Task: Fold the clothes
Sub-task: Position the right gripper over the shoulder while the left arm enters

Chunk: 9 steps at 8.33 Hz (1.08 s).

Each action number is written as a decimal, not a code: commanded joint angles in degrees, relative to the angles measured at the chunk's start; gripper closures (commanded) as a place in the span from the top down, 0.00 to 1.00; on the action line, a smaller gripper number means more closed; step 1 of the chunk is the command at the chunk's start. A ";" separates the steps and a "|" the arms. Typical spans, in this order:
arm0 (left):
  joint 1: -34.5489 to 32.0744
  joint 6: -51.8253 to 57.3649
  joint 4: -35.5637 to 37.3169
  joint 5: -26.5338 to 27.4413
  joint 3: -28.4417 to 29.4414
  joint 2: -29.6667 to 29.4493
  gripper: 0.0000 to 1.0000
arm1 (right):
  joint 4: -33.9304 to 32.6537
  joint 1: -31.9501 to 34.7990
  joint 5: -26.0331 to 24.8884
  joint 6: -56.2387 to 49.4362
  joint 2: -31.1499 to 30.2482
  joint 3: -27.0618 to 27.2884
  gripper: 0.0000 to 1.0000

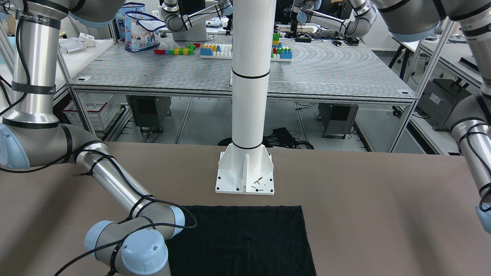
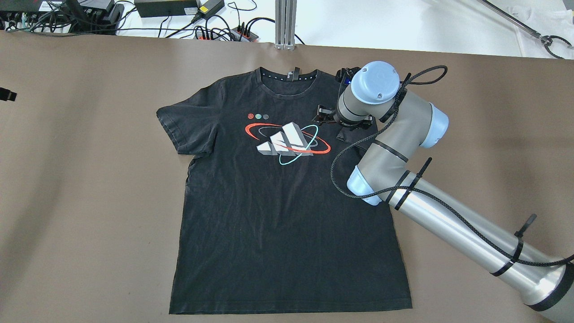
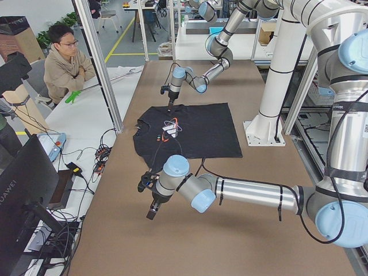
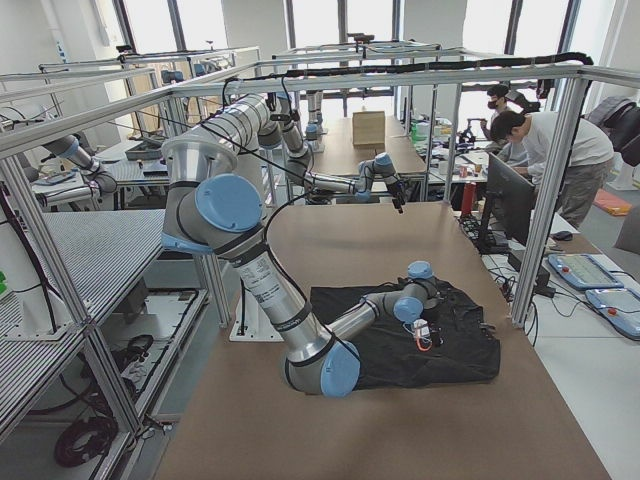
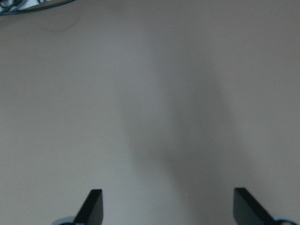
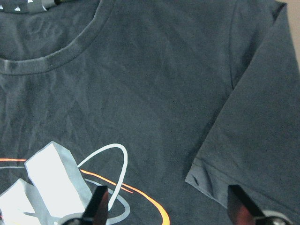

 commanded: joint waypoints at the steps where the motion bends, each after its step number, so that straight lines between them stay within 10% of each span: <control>1: 7.56 -8.85 -0.41 -3.26 6.47 -9.72 0.86 | 0.02 -0.03 0.00 0.14 -2.59 3.29 0.95; 9: 18.21 -18.47 -12.01 -2.39 26.09 -23.64 0.43 | 0.29 -0.03 0.09 0.14 -3.83 5.15 0.95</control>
